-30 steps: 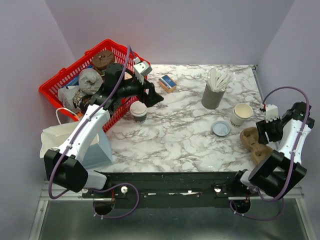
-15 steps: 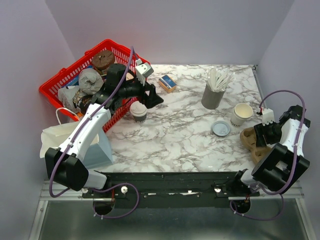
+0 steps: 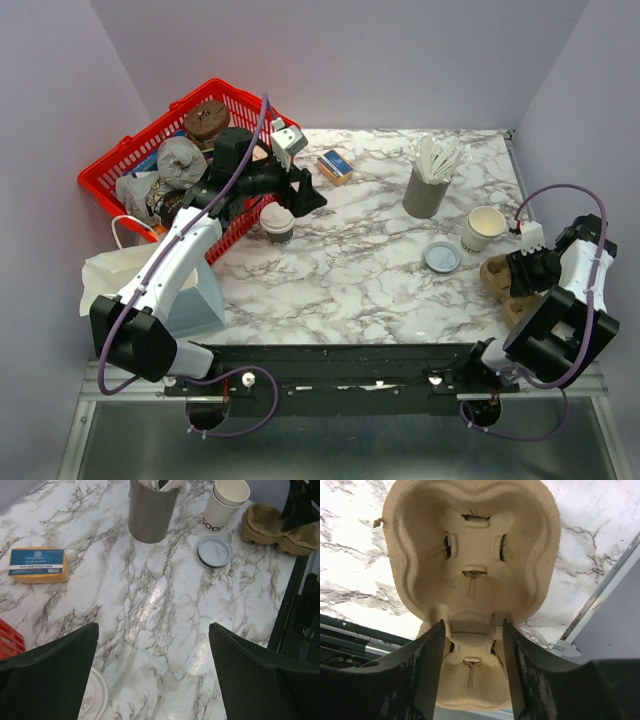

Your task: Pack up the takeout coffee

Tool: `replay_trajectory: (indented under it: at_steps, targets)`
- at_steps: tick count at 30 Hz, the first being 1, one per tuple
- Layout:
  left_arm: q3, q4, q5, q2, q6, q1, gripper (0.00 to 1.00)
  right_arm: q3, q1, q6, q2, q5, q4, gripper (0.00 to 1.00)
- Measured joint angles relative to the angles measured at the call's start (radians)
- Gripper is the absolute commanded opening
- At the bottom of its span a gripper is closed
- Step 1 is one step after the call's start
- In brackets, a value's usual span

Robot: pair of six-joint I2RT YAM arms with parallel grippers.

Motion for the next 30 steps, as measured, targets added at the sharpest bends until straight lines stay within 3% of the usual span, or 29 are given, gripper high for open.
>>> replay_trajectory:
  at_steps: [12, 22, 30]
  targets:
    - [0.0, -0.002, -0.001, 0.0, 0.001, -0.005, 0.99, -0.011, 0.0, 0.0, 0.0, 0.0, 0.0, 0.47]
    - [0.0, -0.005, -0.001, 0.006, 0.007, -0.005, 0.99, -0.011, 0.0, 0.017, 0.006, 0.0, -0.002, 0.49]
    - [0.0, -0.007, -0.001, 0.01, 0.009, -0.005, 0.99, -0.011, 0.0, 0.024, -0.003, 0.0, -0.006, 0.36]
